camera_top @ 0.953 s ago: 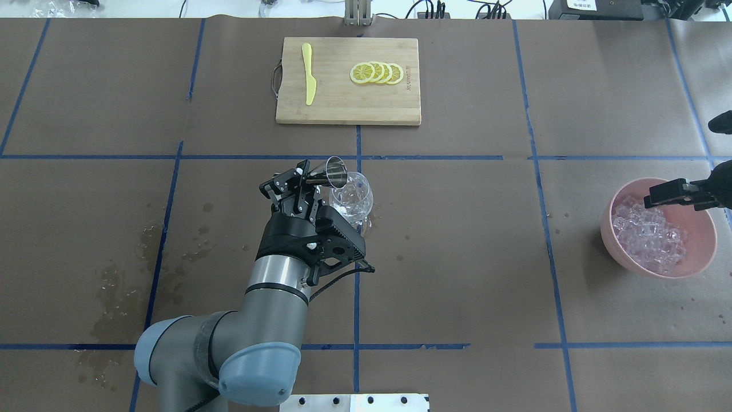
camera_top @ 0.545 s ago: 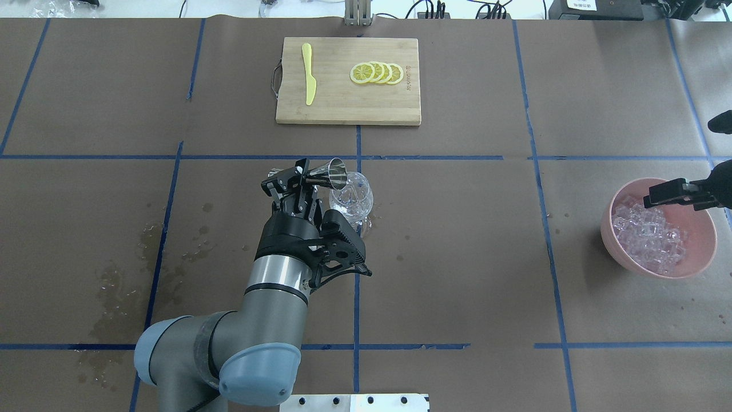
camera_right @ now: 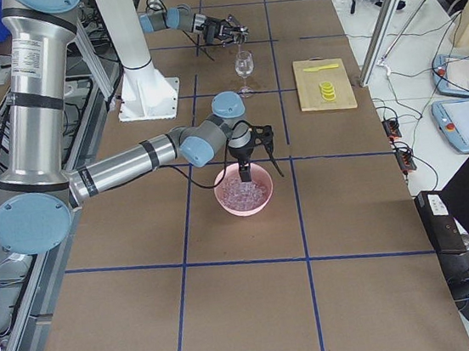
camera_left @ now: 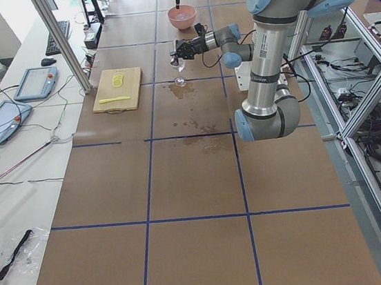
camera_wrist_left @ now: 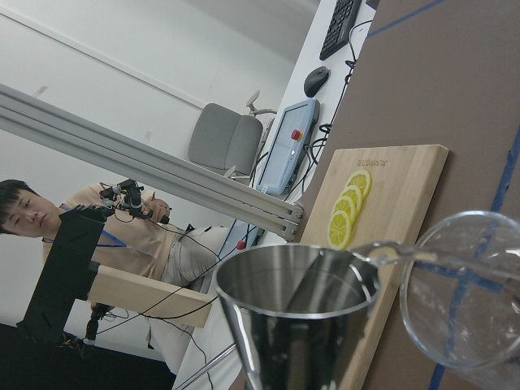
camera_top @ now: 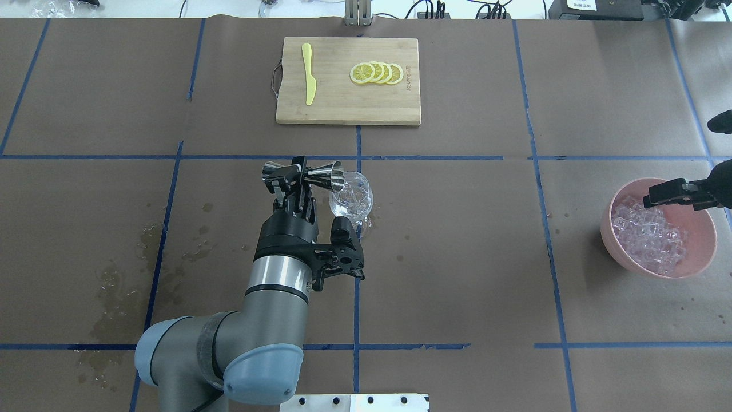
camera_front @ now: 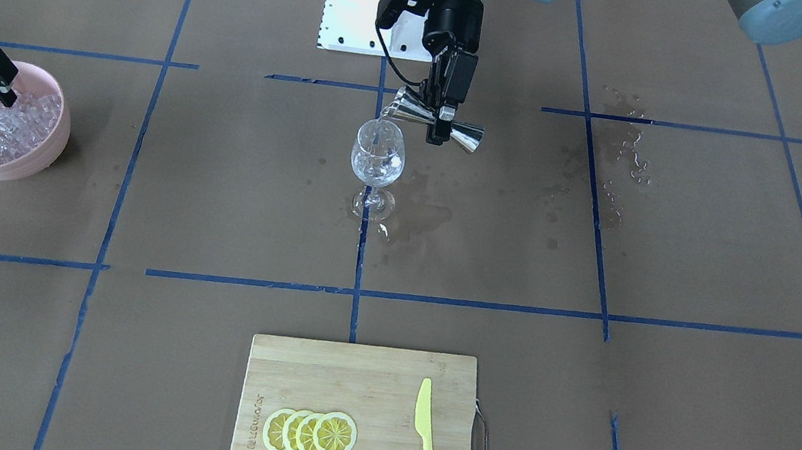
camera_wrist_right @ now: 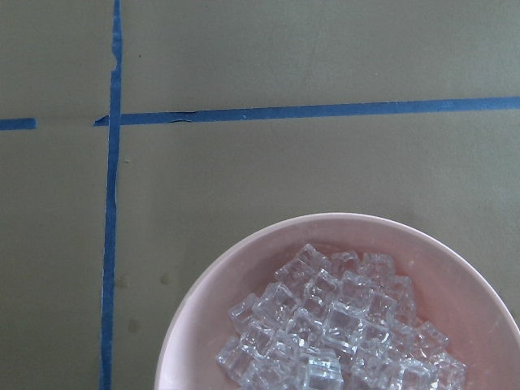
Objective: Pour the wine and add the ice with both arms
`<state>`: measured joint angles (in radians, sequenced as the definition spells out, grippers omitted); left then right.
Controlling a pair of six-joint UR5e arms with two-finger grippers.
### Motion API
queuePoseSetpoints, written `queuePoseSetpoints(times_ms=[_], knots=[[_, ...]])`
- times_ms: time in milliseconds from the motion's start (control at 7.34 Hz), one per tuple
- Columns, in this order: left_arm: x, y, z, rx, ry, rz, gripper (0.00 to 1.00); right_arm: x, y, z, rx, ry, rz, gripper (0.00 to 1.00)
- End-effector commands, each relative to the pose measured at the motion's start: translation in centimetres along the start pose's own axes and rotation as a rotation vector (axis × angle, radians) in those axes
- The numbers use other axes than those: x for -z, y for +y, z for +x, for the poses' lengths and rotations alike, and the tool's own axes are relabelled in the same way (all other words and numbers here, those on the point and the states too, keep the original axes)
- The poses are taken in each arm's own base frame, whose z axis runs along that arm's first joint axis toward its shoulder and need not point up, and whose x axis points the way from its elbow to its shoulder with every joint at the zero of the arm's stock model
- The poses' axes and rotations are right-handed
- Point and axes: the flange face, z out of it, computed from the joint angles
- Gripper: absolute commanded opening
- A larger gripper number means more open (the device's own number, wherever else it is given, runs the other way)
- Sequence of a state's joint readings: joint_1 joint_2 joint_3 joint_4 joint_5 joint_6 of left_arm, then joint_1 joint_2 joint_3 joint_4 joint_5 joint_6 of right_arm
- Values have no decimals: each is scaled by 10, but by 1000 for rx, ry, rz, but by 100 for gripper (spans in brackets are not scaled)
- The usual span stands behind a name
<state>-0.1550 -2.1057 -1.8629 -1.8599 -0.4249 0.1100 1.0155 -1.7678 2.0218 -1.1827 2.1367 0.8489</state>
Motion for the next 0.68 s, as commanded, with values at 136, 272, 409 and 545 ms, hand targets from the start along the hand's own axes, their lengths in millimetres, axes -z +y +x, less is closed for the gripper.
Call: queuePoseSetpoints(times_ms=[136, 272, 409, 545], knots=[[-6, 5, 12, -75, -48, -22, 0, 0, 0, -1, 2, -2, 0, 100], [-6, 4, 11, -106, -59, -24, 0, -1, 0, 1, 0, -1, -2, 100], [-7, 5, 12, -109, -63, -25, 0, 0, 0, 0, 1, -1, -1, 100], [-7, 5, 12, -109, -63, -25, 0, 0, 0, 0, 1, -1, -1, 100]])
